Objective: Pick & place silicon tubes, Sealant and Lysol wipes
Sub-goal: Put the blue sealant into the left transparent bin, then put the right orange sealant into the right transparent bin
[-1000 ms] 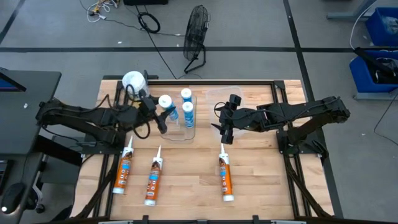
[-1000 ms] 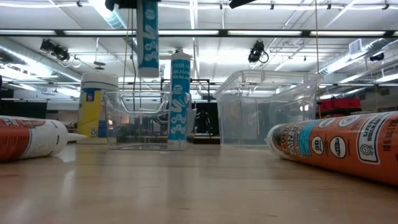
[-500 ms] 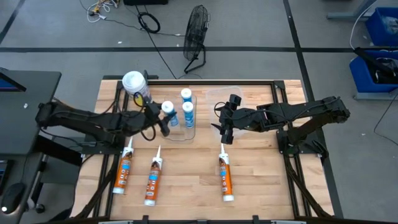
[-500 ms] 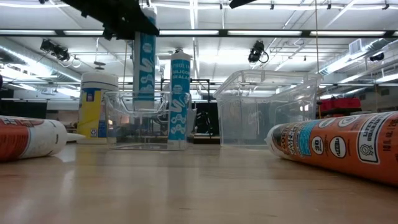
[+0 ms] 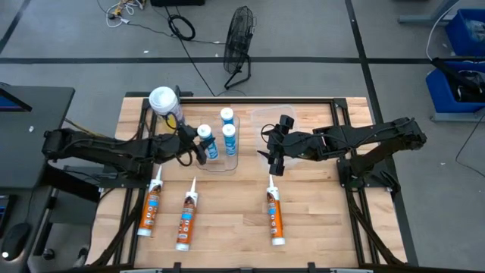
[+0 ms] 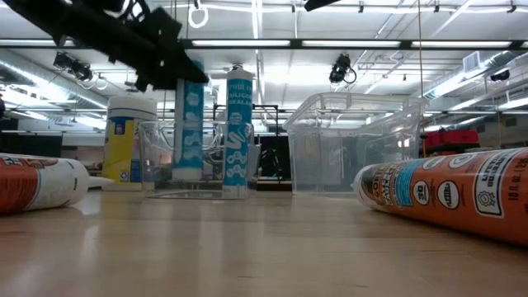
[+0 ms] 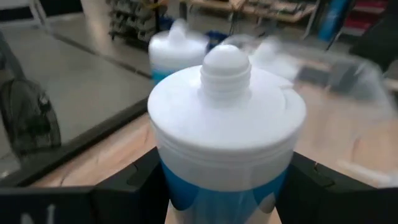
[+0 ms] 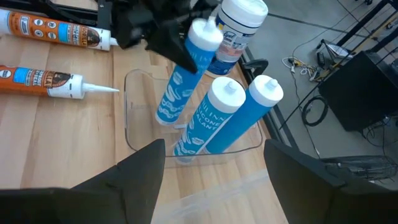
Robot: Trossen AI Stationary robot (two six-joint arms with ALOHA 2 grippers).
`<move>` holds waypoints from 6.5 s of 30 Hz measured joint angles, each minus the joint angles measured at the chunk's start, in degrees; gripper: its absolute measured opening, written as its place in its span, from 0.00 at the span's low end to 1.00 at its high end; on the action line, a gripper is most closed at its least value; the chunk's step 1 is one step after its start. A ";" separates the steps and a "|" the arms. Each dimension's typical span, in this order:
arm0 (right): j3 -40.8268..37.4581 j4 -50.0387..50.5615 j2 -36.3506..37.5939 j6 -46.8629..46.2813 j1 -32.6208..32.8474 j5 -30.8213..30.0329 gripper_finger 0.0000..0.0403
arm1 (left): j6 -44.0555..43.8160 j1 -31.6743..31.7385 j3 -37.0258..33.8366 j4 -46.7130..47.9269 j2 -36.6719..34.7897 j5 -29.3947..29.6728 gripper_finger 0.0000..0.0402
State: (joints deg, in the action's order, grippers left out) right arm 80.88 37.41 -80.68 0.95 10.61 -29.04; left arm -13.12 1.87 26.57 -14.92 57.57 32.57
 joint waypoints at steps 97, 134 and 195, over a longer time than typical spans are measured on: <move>0.00 16.97 -11.89 -72.37 9.25 28.56 0.69 | 28.25 -17.56 8.41 -3.06 -4.81 -13.79 0.62; 0.00 20.06 -31.80 -81.81 7.80 25.18 0.69 | 30.53 -17.56 8.41 -1.30 -4.81 -13.81 0.62; -6.62 -4.64 -21.69 -65.83 14.05 6.02 0.53 | 30.29 -17.56 8.41 -2.75 -4.79 -13.79 0.62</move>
State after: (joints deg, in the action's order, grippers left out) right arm 74.26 32.77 -102.37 -64.88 24.66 -23.02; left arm 17.17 -15.68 34.98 -17.66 52.77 18.79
